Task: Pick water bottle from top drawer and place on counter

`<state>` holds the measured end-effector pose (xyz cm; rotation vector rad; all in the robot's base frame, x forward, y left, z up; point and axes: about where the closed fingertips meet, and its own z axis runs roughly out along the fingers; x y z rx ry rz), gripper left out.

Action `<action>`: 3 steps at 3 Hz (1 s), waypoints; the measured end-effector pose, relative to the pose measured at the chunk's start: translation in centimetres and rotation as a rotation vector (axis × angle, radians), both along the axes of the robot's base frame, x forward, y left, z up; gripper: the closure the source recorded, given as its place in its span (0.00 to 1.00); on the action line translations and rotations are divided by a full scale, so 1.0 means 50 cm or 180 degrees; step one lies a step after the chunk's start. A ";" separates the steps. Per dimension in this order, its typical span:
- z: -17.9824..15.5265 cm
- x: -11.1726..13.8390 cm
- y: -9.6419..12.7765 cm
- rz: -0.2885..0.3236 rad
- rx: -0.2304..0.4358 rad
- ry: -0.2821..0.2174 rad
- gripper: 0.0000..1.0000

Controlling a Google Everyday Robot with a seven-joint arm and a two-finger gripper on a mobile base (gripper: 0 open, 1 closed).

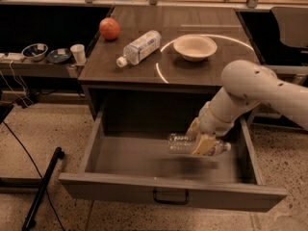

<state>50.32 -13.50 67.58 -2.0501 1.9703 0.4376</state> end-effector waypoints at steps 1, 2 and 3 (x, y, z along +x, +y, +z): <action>0.093 0.075 -0.088 -0.0123 -0.0263 -0.0033 1.00; 0.214 0.127 -0.166 -0.0236 -0.0467 -0.0139 1.00; 0.328 0.155 -0.237 -0.0354 -0.0541 -0.0270 1.00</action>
Offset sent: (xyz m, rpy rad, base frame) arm 0.1332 -0.1339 0.2367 -0.1950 -0.2135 -0.1516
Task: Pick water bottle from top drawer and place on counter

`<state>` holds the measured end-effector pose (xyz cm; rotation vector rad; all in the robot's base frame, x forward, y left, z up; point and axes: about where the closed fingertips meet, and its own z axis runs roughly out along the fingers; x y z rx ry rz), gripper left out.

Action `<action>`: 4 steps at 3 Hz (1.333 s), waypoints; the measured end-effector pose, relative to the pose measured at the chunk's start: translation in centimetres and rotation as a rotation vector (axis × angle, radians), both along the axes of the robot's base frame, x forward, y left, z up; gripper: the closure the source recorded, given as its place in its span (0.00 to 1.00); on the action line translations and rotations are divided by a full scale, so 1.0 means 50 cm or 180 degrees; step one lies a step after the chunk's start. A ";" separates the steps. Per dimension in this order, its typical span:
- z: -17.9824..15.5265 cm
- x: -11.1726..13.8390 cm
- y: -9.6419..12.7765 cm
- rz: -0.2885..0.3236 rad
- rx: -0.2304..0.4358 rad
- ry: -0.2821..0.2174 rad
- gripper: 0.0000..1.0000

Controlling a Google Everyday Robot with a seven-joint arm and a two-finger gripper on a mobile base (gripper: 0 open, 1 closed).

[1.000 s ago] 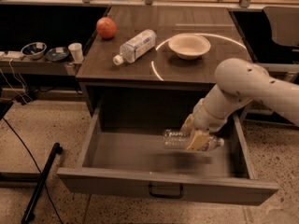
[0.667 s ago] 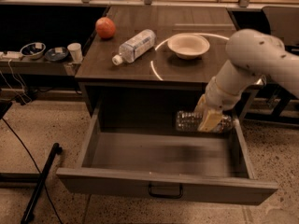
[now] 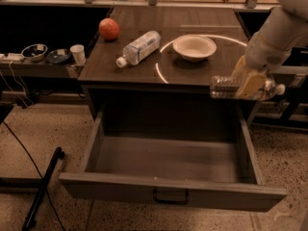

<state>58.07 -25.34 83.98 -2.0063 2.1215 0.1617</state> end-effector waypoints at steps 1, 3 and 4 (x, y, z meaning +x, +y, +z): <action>0.099 0.036 -0.034 -0.0055 0.0022 -0.0245 1.00; 0.147 0.148 0.016 -0.0297 0.0223 -0.0729 1.00; 0.101 0.184 0.046 -0.0316 0.0148 -0.0763 1.00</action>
Offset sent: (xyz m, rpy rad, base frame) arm 0.0763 -0.0111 0.1105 0.1173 -0.2723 -0.1549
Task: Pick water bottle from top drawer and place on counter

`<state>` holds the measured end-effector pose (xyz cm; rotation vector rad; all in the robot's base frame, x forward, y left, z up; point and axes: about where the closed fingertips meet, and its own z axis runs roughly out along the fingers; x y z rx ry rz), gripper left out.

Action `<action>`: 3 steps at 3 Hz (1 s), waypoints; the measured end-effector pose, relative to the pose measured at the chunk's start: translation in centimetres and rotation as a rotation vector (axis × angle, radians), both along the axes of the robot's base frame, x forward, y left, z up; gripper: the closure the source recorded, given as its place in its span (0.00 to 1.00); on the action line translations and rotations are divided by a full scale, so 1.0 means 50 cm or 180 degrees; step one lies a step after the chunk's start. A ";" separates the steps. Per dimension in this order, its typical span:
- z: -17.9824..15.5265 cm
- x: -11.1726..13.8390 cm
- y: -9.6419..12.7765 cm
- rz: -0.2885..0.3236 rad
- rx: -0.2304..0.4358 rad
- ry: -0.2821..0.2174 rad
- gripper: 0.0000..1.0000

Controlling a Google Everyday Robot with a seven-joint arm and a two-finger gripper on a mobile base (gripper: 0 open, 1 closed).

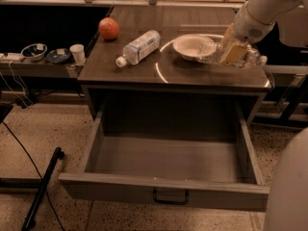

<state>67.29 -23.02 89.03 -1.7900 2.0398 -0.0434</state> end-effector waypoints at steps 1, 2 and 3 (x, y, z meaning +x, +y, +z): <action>-0.045 0.009 0.011 -0.0007 -0.0040 0.0049 1.00; -0.074 0.009 0.020 0.0021 -0.0019 0.0082 1.00; -0.075 0.009 0.021 0.0022 -0.0019 0.0084 0.81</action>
Offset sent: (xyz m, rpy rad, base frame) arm 0.0023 0.0128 -0.0487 0.0017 0.0292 0.0124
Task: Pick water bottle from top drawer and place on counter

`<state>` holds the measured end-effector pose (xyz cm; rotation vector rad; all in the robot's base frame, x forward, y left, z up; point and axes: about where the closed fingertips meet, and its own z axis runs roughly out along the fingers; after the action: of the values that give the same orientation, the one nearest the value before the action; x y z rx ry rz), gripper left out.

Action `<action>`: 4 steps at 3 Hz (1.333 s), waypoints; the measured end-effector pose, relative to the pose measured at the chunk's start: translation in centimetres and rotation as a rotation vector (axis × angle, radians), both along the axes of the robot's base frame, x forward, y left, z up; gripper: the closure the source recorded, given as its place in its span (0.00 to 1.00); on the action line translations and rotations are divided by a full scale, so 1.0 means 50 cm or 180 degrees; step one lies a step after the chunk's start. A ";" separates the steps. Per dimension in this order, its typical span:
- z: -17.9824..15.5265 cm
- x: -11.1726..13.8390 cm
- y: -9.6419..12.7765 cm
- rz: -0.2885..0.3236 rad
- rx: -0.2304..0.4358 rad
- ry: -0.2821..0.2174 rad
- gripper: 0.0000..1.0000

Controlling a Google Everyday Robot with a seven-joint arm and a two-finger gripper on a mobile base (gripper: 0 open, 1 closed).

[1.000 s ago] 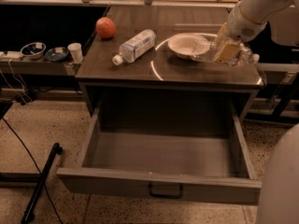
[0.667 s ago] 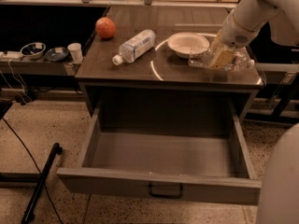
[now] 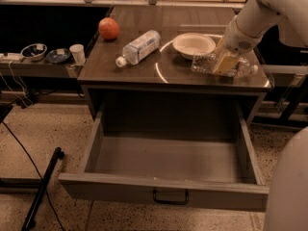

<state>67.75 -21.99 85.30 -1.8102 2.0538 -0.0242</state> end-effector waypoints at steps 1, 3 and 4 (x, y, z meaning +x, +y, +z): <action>0.000 0.000 0.000 0.0000 0.0000 0.0000 0.59; 0.000 0.000 0.000 0.0000 0.0000 0.0000 0.11; -0.001 0.000 0.000 0.0000 0.0000 0.0000 0.00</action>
Offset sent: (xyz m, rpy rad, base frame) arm 0.0000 0.0000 0.0000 0.0000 0.0000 0.0000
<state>67.76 -21.98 85.27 -1.8102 2.0539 -0.0240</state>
